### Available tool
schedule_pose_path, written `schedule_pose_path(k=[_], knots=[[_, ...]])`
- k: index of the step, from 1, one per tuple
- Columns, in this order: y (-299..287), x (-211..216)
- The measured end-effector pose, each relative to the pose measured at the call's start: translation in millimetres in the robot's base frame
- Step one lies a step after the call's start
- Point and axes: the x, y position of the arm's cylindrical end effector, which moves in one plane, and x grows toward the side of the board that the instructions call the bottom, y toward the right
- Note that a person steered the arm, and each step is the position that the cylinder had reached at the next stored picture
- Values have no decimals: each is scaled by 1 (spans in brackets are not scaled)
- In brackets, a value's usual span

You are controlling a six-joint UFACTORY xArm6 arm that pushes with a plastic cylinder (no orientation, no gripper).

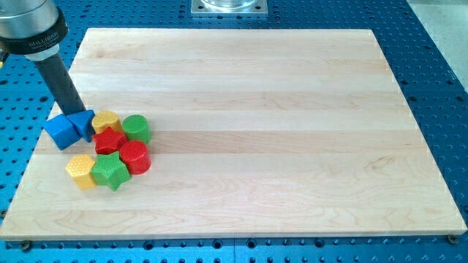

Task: Push cube into triangle

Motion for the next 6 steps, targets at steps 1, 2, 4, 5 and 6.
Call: schedule_pose_path(k=[1, 2, 4, 5, 6], knots=[[0, -3], [-8, -14], [-47, 2], [-53, 34], [-53, 37]])
